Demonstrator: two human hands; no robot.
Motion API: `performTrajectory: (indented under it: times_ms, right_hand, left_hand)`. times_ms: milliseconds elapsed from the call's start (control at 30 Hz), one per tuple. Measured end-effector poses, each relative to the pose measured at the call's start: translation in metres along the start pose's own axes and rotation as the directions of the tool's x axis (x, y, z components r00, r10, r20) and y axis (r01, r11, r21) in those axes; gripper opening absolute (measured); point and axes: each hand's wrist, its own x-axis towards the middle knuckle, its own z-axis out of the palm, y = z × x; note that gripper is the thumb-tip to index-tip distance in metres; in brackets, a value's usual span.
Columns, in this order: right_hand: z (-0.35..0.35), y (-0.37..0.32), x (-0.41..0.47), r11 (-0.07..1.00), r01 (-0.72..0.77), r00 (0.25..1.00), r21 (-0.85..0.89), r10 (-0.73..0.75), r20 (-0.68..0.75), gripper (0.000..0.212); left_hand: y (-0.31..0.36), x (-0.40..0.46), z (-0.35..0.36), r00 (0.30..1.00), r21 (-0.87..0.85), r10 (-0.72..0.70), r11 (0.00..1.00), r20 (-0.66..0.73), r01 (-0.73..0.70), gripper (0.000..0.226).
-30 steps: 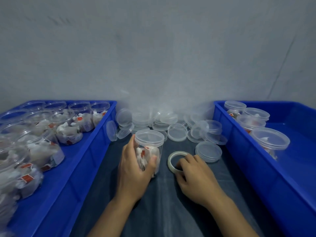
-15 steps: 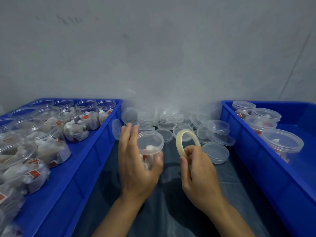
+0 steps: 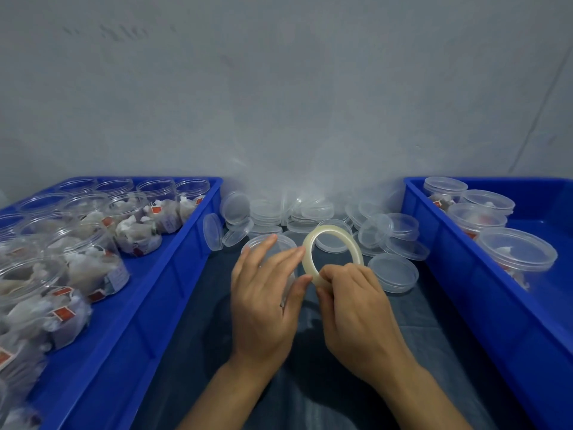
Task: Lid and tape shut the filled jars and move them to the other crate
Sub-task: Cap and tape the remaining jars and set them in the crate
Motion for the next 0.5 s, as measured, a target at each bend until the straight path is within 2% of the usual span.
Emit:
performTrajectory:
  times_ms: [300, 500]
  right_hand:
    - [0.0, 0.0, 0.0, 1.0, 0.015, 1.0, 0.017, -0.016, 0.026, 0.004]
    - [0.0, -0.002, 0.0, 0.999, 0.007, 0.999, 0.041, -0.009, 0.049, 0.011]
  left_hand:
    - [-0.006, 0.004, -0.008, 0.998, -0.026, -0.042, 0.999, -0.051, 0.041, 0.014]
    - [-0.011, 0.004, -0.009, 0.997, 0.018, -0.034, 0.999, -0.074, 0.036, 0.01]
